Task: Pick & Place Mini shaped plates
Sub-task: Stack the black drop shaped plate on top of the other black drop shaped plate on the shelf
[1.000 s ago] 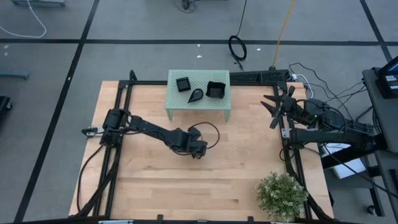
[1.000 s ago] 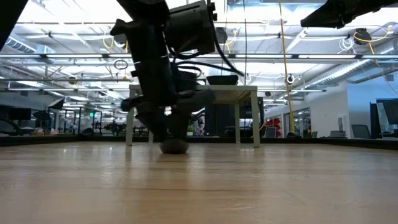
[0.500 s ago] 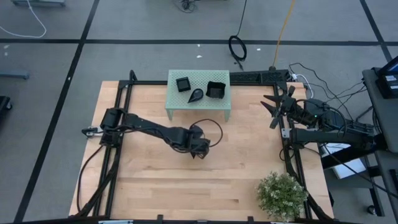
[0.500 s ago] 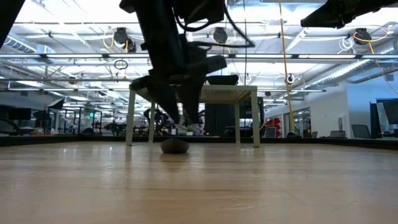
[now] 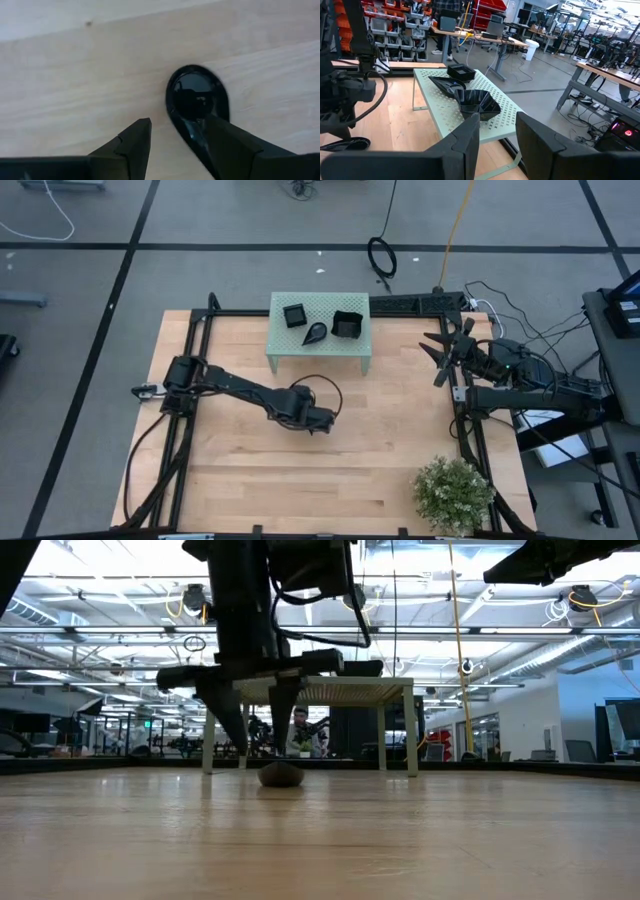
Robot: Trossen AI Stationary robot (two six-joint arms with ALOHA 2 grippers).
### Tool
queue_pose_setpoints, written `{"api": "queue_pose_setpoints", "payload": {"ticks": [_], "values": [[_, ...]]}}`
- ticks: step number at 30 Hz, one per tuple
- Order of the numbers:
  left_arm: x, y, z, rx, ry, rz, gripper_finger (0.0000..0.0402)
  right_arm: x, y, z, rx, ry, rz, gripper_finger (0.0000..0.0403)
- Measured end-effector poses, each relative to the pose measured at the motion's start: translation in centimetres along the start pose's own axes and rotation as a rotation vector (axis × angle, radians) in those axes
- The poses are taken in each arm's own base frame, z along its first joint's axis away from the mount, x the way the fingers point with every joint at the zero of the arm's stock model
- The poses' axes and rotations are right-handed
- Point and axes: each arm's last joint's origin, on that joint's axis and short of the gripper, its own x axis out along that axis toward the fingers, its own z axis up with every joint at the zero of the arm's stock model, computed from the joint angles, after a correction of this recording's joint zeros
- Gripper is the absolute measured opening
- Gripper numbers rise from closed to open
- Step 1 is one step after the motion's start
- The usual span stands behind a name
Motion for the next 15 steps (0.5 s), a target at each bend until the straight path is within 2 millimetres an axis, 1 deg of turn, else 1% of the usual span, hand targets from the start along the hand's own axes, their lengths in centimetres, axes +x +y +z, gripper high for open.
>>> {"api": "queue_pose_setpoints", "payload": {"ticks": [8,11,13,15], "values": [[2.2,-0.1,-1.6,-0.029,0.014,0.065,0.0191,0.0,0.0,0.0,0.0,0.001,0.0,0.0116],[2.8,-0.2,-1.8,-0.032,0.024,0.077,0.0189,0.0,0.0,0.0,0.0,0.0,0.0,0.0116],[2.9,-0.2,-1.8,-0.032,0.027,0.081,0.0178,0.0,0.0,0.0,0.0,0.0,0.0,0.0116],[2.9,-0.2,-1.8,-0.032,0.027,0.081,0.0157,0.0,0.0,0.0,0.0,0.0,0.0,0.0116]]}}
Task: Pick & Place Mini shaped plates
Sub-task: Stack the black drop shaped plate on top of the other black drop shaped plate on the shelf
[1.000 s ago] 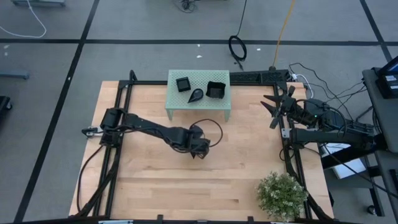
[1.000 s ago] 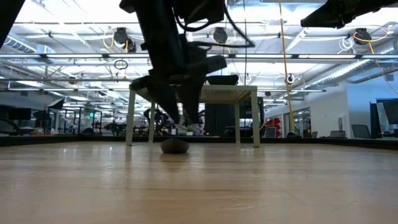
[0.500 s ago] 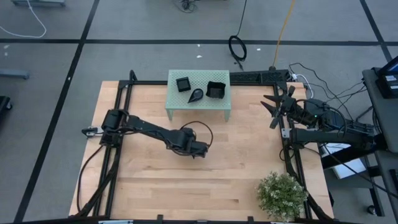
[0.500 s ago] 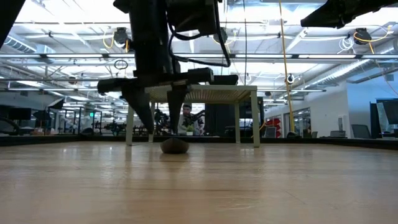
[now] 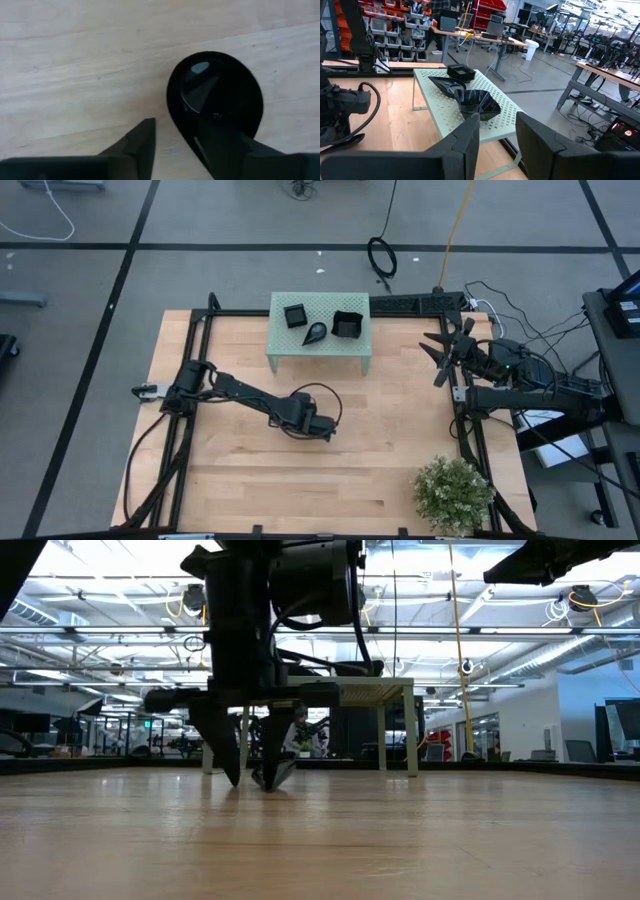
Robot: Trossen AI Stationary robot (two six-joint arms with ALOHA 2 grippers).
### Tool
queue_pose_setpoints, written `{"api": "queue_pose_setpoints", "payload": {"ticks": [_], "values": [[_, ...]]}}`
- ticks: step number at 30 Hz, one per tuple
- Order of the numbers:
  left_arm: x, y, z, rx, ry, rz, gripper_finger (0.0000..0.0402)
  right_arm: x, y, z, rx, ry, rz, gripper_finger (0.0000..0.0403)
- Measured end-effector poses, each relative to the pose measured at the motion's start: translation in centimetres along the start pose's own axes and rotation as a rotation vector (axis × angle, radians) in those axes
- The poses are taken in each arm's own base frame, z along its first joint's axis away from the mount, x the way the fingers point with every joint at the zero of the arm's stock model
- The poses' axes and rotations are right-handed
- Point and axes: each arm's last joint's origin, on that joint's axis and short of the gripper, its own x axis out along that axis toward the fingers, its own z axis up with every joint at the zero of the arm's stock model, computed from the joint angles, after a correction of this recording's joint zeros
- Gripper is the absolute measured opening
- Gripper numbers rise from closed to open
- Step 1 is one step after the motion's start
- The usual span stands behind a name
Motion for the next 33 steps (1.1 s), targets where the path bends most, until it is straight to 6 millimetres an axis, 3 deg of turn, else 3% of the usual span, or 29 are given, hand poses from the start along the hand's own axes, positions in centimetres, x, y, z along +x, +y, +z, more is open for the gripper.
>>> {"api": "queue_pose_setpoints", "payload": {"ticks": [9,18,33], "values": [[0.0,-0.3,0.2,0.05,-0.032,-0.03,0.0012,0.0,0.0,0.0,0.0,0.0,0.0,0.0116],[-1.3,-0.4,0.4,0.072,-0.019,-0.094,0.0004,0.0,0.0,0.0,0.0,0.0,0.001,0.0116],[-8.8,1.4,3.6,-0.026,-0.202,-0.287,0.0005,0.0,0.0,0.0,0.0,0.0,0.0,0.0116]]}}
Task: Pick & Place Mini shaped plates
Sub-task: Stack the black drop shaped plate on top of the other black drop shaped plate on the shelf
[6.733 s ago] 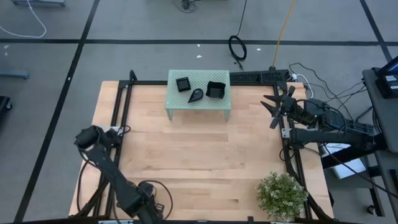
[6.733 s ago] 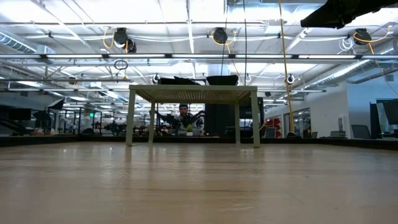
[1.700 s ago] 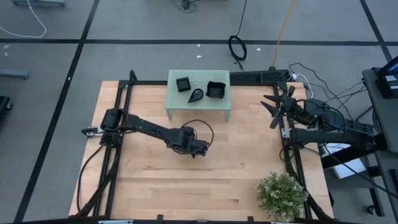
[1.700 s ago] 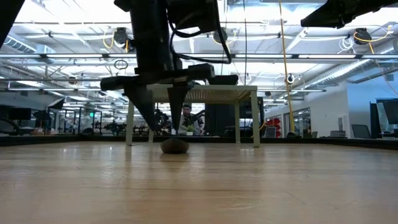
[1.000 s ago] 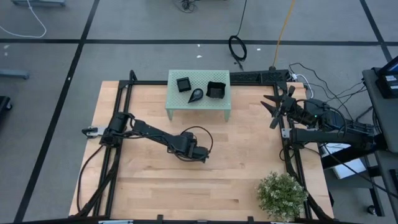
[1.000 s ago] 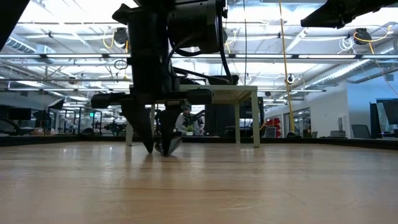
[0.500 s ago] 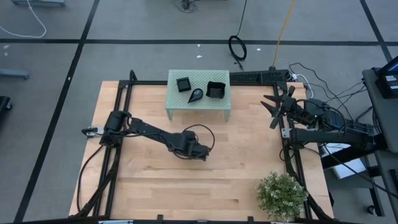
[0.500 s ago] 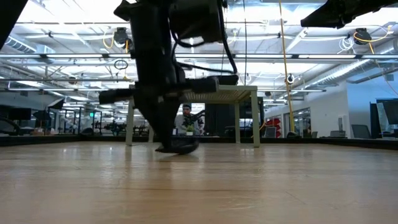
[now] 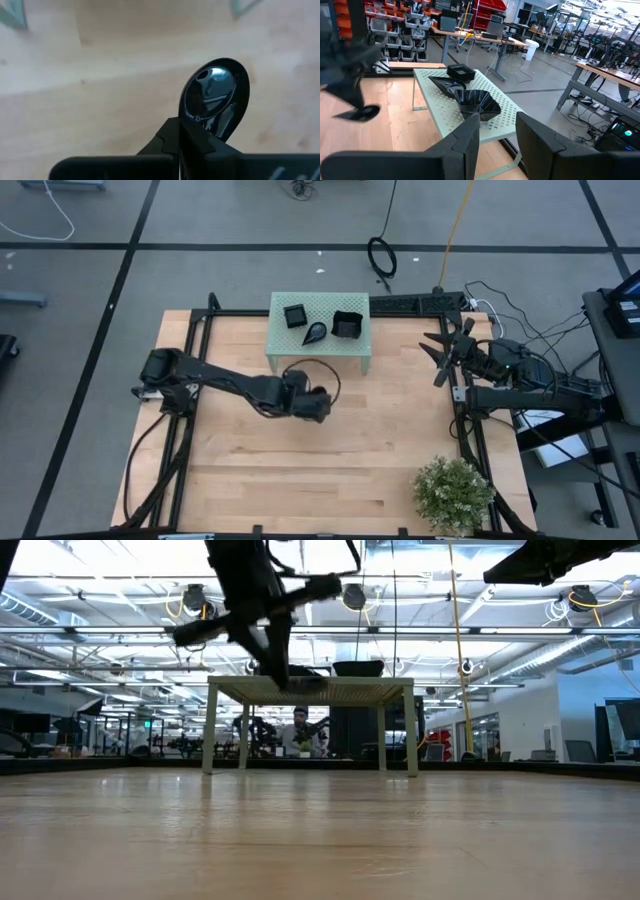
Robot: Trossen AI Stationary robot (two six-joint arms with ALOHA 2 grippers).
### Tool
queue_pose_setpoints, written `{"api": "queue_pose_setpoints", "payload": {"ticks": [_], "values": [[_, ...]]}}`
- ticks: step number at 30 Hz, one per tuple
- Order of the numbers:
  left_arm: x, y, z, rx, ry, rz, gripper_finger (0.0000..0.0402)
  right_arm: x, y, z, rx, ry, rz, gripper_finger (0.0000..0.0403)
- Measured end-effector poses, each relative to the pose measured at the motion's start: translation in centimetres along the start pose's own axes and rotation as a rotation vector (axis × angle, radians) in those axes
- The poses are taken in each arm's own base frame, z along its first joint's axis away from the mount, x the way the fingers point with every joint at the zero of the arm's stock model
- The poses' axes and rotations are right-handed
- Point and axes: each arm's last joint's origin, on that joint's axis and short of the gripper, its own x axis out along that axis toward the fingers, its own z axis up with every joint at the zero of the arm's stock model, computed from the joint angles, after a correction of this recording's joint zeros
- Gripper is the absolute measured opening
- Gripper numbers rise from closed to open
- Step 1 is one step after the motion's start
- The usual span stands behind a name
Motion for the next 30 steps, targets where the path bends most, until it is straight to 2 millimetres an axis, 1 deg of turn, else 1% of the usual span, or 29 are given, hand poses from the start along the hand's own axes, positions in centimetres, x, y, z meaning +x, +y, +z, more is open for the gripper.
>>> {"api": "queue_pose_setpoints", "payload": {"ticks": [6,12,16,20,22,25,30], "values": [[-2.7,-0.2,2.9,-0.044,-0.133,-0.121,0.0006,0.0,0.0,0.0,0.0,0.0,0.001,0.0116],[-4.2,-0.8,5.8,-0.03,-0.239,-0.241,0.0004,0.0,0.0,0.0,0.0,0.0,0.0,0.0116],[-5.4,-1.3,8.5,0.016,-0.291,-0.256,0.0003,0.0,0.0,0.0,0.0,0.0,0.0,0.0116],[-7.0,-1.5,12.1,0.113,-0.356,-0.243,0.0005,0.0,0.0,0.0,0.0,0.0,0.001,0.0116],[-7.2,-1.2,13.8,0.15,-0.357,-0.222,0.0005,0.0,0.0,0.0,0.0,0.0,0.0,0.0116],[-7.0,-0.1,16.0,0.199,-0.294,-0.184,0.0003,0.0,0.0,0.0,0.0,0.0,0.0,0.0116],[-5.9,1.7,18.9,0.245,-0.196,-0.17,0.0005,0.0,0.0,0.0,0.0,0.0,0.0,0.0116]]}}
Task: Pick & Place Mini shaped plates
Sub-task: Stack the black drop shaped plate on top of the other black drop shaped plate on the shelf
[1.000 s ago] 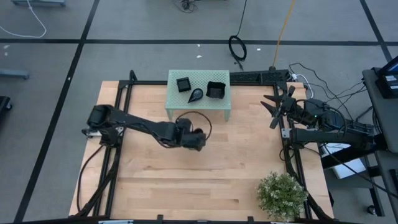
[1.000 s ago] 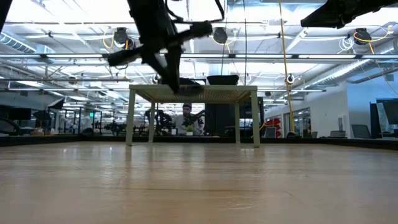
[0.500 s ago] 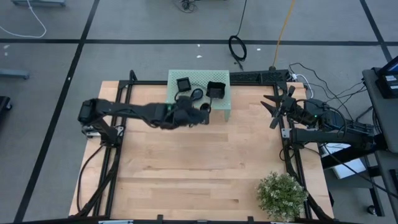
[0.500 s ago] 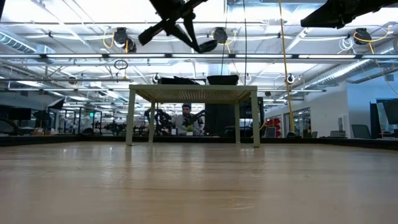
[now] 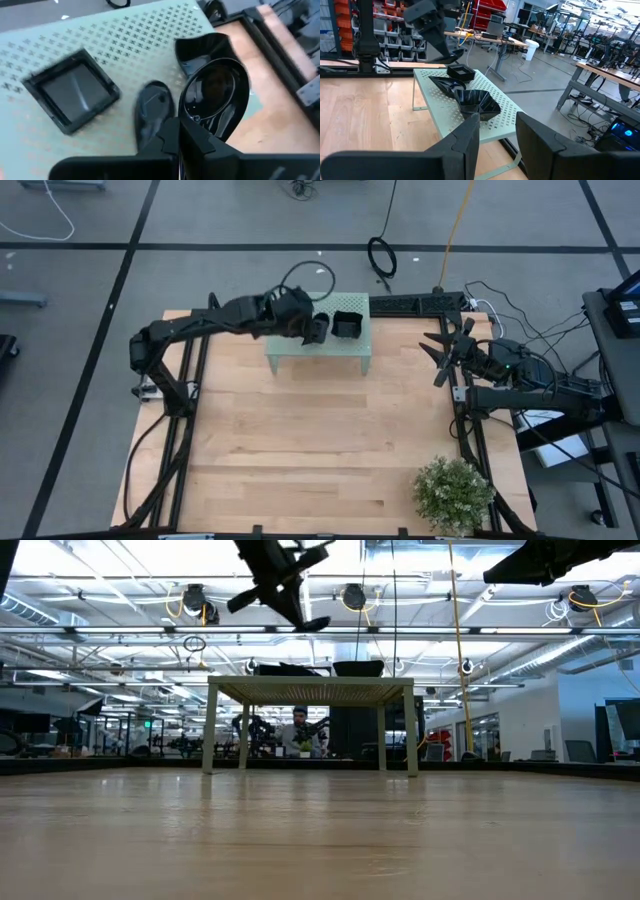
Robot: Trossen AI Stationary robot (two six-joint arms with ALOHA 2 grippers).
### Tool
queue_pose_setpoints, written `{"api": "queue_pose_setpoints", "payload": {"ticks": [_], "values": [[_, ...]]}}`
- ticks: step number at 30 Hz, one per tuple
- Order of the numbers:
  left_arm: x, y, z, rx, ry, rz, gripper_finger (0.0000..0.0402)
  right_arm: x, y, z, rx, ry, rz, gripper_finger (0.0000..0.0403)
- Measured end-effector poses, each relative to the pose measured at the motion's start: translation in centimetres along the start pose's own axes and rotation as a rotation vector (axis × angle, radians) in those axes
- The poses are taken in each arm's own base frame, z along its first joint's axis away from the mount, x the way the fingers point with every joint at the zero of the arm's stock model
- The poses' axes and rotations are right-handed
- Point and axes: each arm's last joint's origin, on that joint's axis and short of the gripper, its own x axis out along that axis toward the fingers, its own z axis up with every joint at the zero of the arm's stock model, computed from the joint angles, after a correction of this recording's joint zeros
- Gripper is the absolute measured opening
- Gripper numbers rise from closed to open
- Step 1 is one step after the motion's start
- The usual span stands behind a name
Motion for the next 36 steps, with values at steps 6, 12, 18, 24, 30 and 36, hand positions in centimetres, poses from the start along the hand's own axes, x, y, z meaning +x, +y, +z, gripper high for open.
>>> {"api": "queue_pose_setpoints", "payload": {"ticks": [6,12,18,24,30,36], "values": [[0.5,1.8,1.0,0.081,0.059,0.013,0.0006,0.0,0.0,0.0,0.0,0.0,0.0,0.0116],[1.8,1.9,0.8,0.139,0.096,0.027,0.0003,0.0,0.0,0.0,0.0,0.0,0.0,0.0116],[3.3,1.7,0.4,0.152,0.12,0.045,0.001,0.0,0.0,0.0,0.0,0.0,0.0,0.0116],[3.4,1.7,0.5,0.135,0.108,0.055,0.0004,0.0,0.0,0.0,0.0,0.0,0.0,0.0116],[3.4,1.7,0.6,0.132,0.089,0.059,0.0019,0.0,0.0,0.0,0.0,0.0,0.0,0.0116],[3.4,1.7,0.7,0.133,0.083,0.067,0.0021,0.0,0.0,0.0,0.0,0.0,0.0,0.0116]]}}
